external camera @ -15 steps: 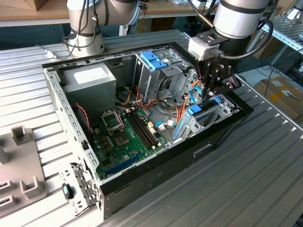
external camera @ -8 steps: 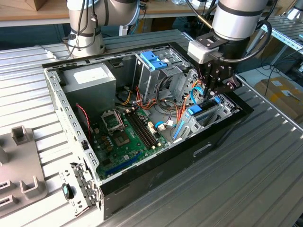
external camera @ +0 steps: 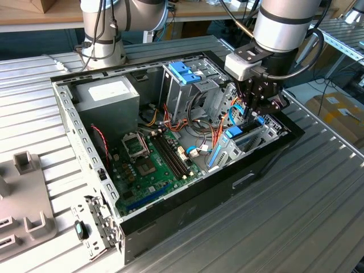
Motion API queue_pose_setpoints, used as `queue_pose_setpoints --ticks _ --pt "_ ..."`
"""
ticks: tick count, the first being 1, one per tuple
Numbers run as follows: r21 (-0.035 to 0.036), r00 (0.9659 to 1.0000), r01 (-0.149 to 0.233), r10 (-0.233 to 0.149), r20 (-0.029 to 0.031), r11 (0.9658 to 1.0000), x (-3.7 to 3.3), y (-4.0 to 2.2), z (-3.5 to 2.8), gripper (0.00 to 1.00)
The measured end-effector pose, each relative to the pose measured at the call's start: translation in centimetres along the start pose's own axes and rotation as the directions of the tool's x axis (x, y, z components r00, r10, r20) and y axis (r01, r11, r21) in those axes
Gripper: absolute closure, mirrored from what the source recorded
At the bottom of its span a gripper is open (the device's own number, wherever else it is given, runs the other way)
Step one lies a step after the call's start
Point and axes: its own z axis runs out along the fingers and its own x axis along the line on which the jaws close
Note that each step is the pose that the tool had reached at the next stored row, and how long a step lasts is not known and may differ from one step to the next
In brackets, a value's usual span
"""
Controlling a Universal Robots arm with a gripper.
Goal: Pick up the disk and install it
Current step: 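Insert the first disk wire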
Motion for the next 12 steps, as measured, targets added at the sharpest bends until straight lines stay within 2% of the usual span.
queue_pose_setpoints --ticks 7,10,11,12 --pt "0.0 1.0 0.0 0.0 0.0 1.0 0.01 -0.01 -0.06 0.84" --pt "0.0051 1.0 0.0 0.0 -0.0002 1.0 0.01 0.11 -0.09 0.84" --pt "0.0158 1.0 -0.001 0.001 -0.0003 0.9999 0.01 0.27 -0.12 0.84" --pt "0.0351 1.0 -0.002 0.002 -0.0007 0.9994 0.02 0.45 -0.16 0.84"
